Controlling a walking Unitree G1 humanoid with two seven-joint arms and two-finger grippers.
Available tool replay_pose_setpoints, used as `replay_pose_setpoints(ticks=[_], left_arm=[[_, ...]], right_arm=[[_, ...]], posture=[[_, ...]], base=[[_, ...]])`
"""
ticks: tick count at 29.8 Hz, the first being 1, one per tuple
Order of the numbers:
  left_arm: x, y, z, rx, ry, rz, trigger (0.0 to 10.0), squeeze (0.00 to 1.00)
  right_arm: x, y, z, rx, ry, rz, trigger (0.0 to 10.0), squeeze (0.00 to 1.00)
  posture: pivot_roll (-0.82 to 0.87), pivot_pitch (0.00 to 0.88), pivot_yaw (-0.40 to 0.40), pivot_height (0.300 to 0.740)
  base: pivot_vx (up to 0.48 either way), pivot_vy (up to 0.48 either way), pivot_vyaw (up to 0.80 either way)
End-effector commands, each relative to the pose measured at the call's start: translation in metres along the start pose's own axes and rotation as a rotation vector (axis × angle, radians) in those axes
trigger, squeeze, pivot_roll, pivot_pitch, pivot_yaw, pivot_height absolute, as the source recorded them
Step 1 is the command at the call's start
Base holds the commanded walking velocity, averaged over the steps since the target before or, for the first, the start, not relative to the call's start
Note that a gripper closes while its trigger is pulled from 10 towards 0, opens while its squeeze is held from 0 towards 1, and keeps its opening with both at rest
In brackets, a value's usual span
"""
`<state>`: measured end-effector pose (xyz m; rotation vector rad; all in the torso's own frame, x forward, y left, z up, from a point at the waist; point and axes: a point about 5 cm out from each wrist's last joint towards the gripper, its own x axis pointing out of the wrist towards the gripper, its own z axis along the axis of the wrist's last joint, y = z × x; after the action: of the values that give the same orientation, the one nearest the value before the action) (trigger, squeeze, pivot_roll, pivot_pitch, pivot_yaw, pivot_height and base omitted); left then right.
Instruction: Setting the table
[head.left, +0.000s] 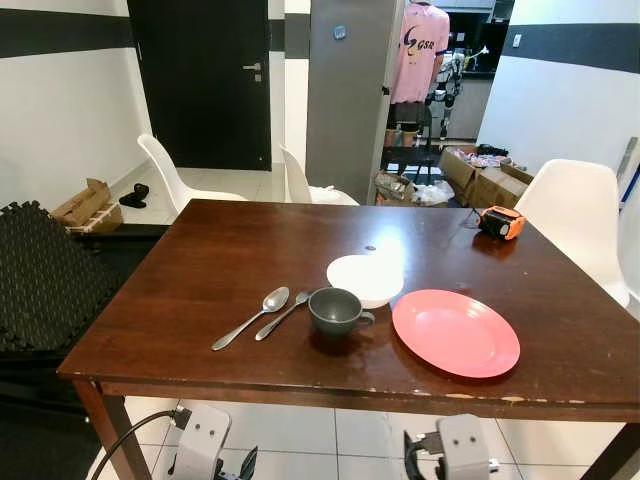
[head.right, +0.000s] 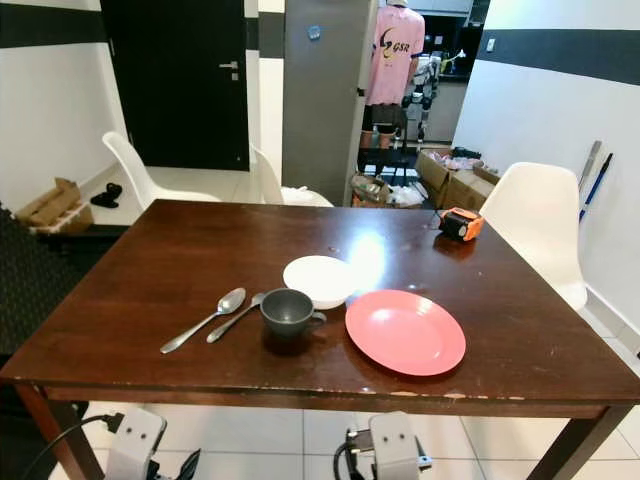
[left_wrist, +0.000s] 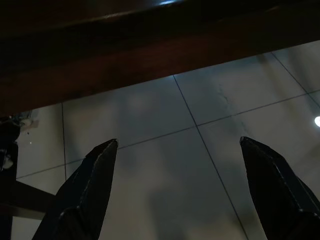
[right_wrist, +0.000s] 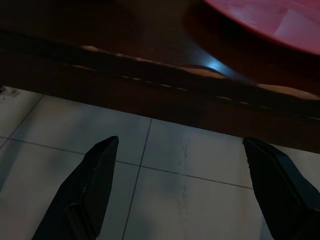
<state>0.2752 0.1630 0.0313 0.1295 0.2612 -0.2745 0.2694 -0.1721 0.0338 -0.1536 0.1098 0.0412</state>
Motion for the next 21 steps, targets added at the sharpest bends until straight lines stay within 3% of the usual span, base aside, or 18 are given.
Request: replay_pose_setpoints(ticks=[1,4,9,10,11,15,19,21], left_arm=[[-0.002,0.003,-0.006,-0.004,0.029,0.007,10.0,0.00],[-0.001,0.002,-0.002,-0.025,0.016,0.000,10.0,0.00],[0.003,0.003,0.041,-0.092,-0.130,-0.035,10.0,0.00],[0.003,0.003,0.041,-0.092,-0.130,-0.035,10.0,0.00],[0.001,0.013,0.068,-0.095,-0.206,-0.048,10.0,0.00],[-0.009,0.034,0.092,-0.039,-0.260,-0.042,10.0,0.00],[-0.021,0.057,0.109,0.022,-0.300,-0.005,10.0,0.00],[-0.021,0.059,0.121,0.008,-0.330,0.006,10.0,0.00]], right_arm=[[-0.002,0.000,-0.003,0.003,0.013,-0.001,10.0,0.00],[-0.001,0.000,0.000,-0.004,-0.005,0.000,10.0,0.00],[0.007,-0.001,0.038,-0.030,-0.157,-0.014,10.0,0.00],[0.007,-0.001,0.038,-0.030,-0.157,-0.014,10.0,0.00],[0.010,-0.003,0.071,-0.017,-0.270,-0.026,10.0,0.00],[0.007,-0.006,0.107,0.009,-0.383,-0.039,10.0,0.00],[0.001,-0.015,0.119,0.041,-0.410,-0.053,10.0,0.00],[-0.001,-0.019,0.116,0.071,-0.385,-0.036,10.0,0.00]], posture=[[-0.01,0.039,0.033,0.740],[-0.01,0.039,0.034,0.740],[-0.02,0.040,0.038,0.740],[-0.02,0.040,0.038,0.740],[-0.02,0.044,0.040,0.740],[-0.03,0.045,0.041,0.740],[-0.03,0.046,0.041,0.740],[-0.02,0.045,0.044,0.740]], base=[[0.000,0.000,0.00],[0.000,0.000,0.00],[0.000,0.000,0.00],[0.000,0.000,0.00],[0.000,0.000,0.00],[0.000,0.000,0.00],[0.000,0.000,0.00],[0.000,0.000,0.00]])
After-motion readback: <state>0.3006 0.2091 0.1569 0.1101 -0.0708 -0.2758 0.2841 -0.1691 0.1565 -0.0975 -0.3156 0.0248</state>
